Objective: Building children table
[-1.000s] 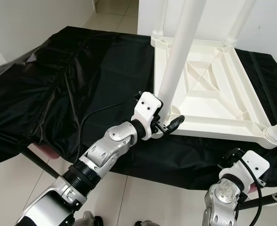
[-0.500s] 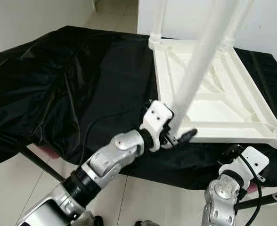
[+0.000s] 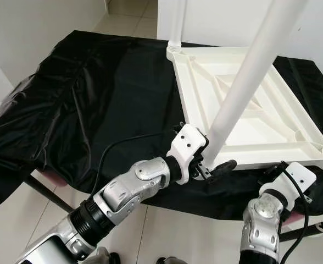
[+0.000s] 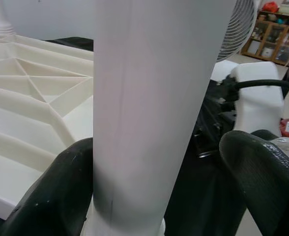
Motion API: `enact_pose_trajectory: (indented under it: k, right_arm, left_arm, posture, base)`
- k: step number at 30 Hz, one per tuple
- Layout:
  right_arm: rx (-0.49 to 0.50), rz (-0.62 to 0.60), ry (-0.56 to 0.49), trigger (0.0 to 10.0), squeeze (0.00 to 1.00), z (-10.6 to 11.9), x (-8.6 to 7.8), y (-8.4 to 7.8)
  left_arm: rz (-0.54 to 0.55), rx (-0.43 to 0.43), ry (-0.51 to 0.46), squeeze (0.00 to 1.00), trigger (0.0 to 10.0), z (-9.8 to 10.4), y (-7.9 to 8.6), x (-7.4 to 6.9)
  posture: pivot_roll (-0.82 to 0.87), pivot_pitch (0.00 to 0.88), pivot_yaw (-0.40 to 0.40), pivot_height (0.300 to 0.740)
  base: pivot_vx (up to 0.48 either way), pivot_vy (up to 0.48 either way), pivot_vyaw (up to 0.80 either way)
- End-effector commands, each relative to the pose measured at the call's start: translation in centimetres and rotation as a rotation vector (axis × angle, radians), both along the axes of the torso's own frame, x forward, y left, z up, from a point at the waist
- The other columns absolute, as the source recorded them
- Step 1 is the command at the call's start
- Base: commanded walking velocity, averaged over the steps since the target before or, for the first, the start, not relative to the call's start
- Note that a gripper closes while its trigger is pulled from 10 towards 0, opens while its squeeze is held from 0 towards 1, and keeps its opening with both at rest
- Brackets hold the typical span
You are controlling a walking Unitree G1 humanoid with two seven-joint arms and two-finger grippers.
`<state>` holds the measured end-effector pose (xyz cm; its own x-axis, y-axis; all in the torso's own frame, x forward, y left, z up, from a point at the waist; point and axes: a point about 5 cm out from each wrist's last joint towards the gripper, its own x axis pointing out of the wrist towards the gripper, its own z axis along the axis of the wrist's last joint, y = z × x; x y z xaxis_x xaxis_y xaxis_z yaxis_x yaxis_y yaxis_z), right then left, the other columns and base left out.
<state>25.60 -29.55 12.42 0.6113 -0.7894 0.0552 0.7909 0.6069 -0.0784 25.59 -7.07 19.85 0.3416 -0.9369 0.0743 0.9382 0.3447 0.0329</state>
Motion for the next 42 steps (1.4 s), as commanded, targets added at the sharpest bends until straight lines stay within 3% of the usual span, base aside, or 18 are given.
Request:
enact_pose_trajectory:
  k: [1, 15, 26, 32, 34, 38, 42]
  right_arm:
    - [0.024, 0.033, 0.061, 10.0, 0.00, -0.8, 0.9, -0.4]
    - [-0.019, 0.055, 0.060, 10.0, 0.00, 0.9, 3.3, -2.1]
    - [-0.020, 0.053, 0.062, 10.0, 0.00, 0.8, 3.8, -2.2]
    - [-0.027, 0.055, 0.057, 10.0, 0.00, 0.7, 3.9, -2.1]
    - [-0.031, 0.067, 0.053, 10.0, 0.00, 0.7, 3.8, -1.6]
    - [-0.030, 0.069, 0.054, 10.0, 0.00, 0.4, 3.6, -1.3]
    - [-0.030, 0.067, 0.062, 10.0, 0.00, 0.1, 3.3, -1.2]
  left_arm:
    - [-0.423, 0.017, -0.040, 0.00, 10.0, 0.5, -1.0, -2.9]
    - [-0.423, 0.004, -0.043, 0.00, 10.0, 0.9, -1.2, -3.0]
    - [-0.444, 0.006, -0.054, 0.00, 10.0, 1.2, -1.6, -3.2]
    - [-0.367, 0.041, -0.065, 0.00, 10.0, 0.9, -2.2, -2.6]
    - [-0.280, 0.073, -0.069, 0.00, 10.0, 0.7, -2.6, -1.8]
    - [-0.216, 0.097, -0.063, 0.00, 10.0, 0.6, -3.0, -1.2]
    - [-0.171, 0.101, -0.071, 0.00, 10.0, 0.5, -3.3, -1.2]
  posture:
    - [0.01, 0.141, -0.038, 0.740]
    - [0.01, 0.143, -0.056, 0.740]
    - [0.01, 0.141, -0.055, 0.740]
    - [0.00, 0.145, -0.044, 0.740]
    - [0.00, 0.149, -0.043, 0.740]
    - [0.00, 0.154, -0.043, 0.740]
    - [0.00, 0.163, -0.043, 0.740]
  base:
    - [0.000, 0.000, 0.00]
    - [0.000, 0.000, 0.00]
    - [0.000, 0.000, 0.00]
    - [0.000, 0.000, 0.00]
    - [0.000, 0.000, 0.00]
    - [0.000, 0.000, 0.00]
    - [0.000, 0.000, 0.00]
